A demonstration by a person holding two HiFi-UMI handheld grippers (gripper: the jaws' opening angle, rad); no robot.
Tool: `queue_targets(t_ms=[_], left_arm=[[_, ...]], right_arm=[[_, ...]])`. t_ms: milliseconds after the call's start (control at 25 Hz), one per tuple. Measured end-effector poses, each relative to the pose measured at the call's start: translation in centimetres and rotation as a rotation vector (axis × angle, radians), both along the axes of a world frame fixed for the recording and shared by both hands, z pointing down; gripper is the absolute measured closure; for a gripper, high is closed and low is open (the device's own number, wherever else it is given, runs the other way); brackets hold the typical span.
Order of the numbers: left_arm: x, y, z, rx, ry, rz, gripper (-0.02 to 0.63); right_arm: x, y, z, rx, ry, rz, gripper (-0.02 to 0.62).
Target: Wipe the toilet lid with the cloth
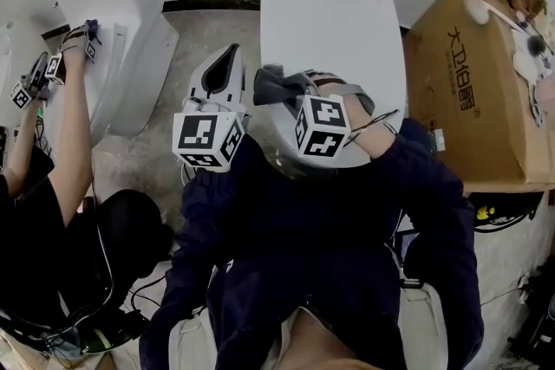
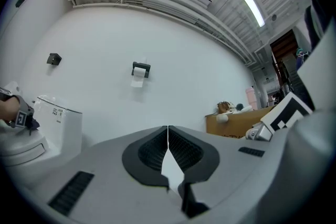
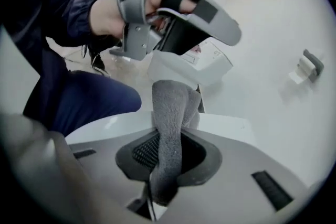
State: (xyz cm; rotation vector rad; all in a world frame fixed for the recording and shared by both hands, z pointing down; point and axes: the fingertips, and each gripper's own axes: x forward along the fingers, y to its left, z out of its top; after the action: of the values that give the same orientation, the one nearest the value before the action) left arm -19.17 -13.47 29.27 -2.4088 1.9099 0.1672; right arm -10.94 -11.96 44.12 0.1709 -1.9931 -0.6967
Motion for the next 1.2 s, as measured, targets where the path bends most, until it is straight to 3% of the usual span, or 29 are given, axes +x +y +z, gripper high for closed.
queue_targets(t_ms=[160, 440, 600, 800, 1200], left_arm=[[0.1, -0.2, 0.1, 0.004, -0.004, -0.007, 0.589], [0.3, -0.3, -0.7, 0.023, -0.009, -0.017, 0.589], [0.6, -0.2, -0.8, 0.027, -0.008, -0.012, 0.589], [1.2, -0.2, -0.8, 0.032, -0.012, -0.007, 0.589], [1.3, 0.0, -0.7, 0.031, -0.013, -0.009, 0.589]], right_arm=[[0.0, -0.7, -2.0, -0.041, -0.268, 0.101, 0.517], [1.7, -3.1, -11.4, -0.049, -0.931, 0.326, 0.514], [3.9, -3.9, -14.3, -0.034, -1.175, 0.384, 0.514], [5.3, -4.2, -14.6, -0.024, -1.269, 0.439, 0.514], [5.3, -4.3, -13.9, -0.03, -1.265, 0.453, 0.514]])
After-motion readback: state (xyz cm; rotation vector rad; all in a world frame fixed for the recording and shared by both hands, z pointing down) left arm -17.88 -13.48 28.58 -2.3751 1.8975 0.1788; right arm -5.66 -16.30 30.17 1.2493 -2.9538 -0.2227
